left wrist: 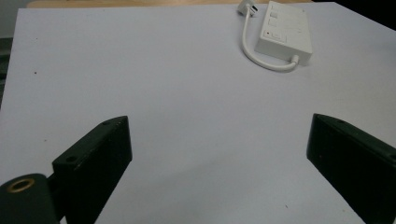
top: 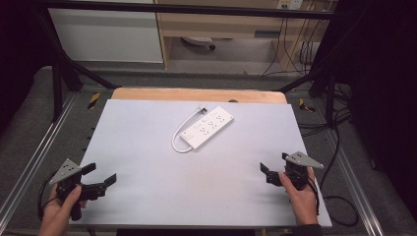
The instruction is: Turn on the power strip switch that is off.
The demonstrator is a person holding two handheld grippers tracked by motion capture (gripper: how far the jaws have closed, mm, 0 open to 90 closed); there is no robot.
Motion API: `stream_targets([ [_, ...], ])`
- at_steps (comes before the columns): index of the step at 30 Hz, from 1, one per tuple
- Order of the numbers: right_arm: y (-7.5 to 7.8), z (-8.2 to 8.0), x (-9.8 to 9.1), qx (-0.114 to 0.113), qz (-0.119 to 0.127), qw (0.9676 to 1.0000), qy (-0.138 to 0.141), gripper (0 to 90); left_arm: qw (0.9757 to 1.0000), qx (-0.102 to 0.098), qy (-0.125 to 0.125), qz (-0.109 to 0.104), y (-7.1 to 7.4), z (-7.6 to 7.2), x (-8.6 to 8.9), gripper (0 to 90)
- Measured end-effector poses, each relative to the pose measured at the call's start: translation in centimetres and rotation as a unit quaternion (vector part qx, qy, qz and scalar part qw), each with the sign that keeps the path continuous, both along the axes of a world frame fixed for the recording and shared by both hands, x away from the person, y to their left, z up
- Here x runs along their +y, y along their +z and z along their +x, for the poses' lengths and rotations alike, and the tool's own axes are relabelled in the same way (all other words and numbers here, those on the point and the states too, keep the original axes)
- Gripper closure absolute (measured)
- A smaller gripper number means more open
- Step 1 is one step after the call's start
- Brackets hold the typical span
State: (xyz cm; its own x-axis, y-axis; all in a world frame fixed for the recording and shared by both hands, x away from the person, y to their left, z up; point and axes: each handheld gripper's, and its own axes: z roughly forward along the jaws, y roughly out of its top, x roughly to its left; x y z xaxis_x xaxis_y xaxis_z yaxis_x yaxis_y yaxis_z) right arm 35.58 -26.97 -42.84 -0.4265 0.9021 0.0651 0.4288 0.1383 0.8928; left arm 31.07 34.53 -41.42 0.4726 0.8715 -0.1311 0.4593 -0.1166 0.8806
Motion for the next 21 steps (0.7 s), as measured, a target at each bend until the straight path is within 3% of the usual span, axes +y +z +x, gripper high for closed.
stream_targets([
  [21,0.66,0.03,0.47,-0.005,0.029,0.9995,0.015,2.7,1.0000,0.002,0.004,0.002,-0.02,-0.08,0.09,6.3],
])
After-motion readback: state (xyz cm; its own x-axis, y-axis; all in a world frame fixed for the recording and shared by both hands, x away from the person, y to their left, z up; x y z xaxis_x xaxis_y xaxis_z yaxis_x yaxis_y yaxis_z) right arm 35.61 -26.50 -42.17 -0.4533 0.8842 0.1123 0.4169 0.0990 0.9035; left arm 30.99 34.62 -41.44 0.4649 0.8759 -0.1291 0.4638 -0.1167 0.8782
